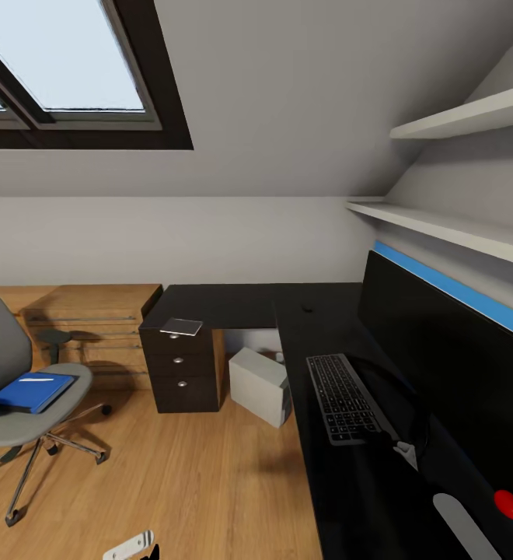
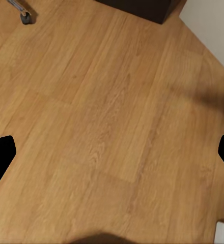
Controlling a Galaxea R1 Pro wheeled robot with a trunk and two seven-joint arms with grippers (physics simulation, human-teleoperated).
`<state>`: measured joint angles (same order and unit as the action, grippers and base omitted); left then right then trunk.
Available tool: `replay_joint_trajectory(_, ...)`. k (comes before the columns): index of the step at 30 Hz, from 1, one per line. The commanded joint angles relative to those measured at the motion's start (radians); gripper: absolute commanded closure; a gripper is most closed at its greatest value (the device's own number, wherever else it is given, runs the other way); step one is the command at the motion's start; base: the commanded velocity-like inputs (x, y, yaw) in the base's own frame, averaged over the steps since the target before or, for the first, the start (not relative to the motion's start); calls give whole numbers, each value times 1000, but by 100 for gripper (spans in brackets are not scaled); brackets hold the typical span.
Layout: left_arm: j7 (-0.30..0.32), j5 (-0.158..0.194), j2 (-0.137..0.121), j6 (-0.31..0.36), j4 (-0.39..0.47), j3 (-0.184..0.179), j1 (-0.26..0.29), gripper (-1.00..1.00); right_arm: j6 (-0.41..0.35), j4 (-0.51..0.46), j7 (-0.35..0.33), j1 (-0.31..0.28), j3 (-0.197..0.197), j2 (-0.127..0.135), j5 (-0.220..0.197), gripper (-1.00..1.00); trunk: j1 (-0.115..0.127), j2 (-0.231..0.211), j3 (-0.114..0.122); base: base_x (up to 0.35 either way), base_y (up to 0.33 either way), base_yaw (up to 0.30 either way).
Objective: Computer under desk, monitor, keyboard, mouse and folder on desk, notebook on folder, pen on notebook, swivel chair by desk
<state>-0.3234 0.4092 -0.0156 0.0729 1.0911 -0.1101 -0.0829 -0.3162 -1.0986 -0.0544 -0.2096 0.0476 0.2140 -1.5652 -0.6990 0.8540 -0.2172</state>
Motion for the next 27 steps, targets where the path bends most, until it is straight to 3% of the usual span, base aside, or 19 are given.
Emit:
replay_joint_trajectory(1,-8,6,-1,4,5,-3,0,-100,-1,0,-4,-1,2,1,-6,100,0,1,-1,0,0,0)
replay_joint_trajectory(4,-8,7,2,4,8,0,0,-100,-1,0,-4,-1,2,1,-6,100,0,1,-1,0,0,0)
replay_joint_trajectory(12,-9,8,3,4,8,1,0,-100,0,0,-2,-1,2,1,-7,100,-31,57,-26,0,0,0)
replay_joint_trajectory(27,-10,8,3,5,7,1,0,-100,-2,0,-3,-1,2,1,-7,100,-31,57,-26,0,0,0)
